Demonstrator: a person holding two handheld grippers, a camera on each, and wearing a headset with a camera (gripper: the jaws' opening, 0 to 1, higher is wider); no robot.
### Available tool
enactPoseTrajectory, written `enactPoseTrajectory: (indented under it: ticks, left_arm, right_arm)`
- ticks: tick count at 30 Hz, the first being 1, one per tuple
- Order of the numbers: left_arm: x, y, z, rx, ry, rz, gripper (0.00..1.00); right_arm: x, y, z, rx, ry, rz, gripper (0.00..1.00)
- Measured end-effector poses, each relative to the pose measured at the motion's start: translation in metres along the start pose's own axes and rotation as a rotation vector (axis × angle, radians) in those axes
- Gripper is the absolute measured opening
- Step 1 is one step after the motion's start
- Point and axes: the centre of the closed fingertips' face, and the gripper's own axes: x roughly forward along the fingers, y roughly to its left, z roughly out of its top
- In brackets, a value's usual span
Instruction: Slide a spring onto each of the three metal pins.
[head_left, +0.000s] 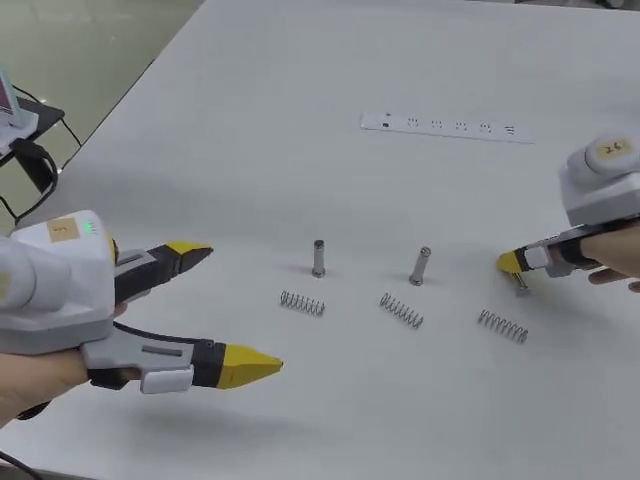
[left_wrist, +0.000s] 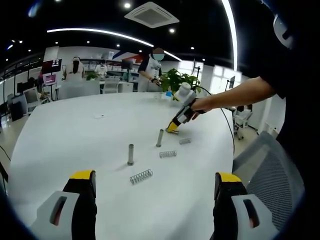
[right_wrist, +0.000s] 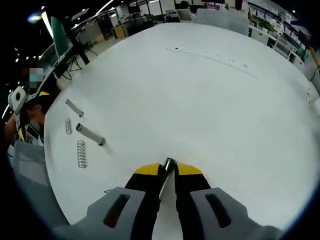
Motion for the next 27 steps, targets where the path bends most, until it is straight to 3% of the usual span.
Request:
enactPoseTrajectory:
  ticks: [12,27]
  left_arm:
    - [-0.001,-0.003,-0.002,-0.002,-0.007,-0.003,0.95]
    - [-0.001,-0.006,0.0,-0.005,-0.022,0.0,0.94]
  right_arm:
    - [-0.003,0.003,-0.003,-0.019,-0.007,-0.008,0.05]
    - [-0.024,0.012,-0.004,-0.028,-0.087,0.007,0.05]
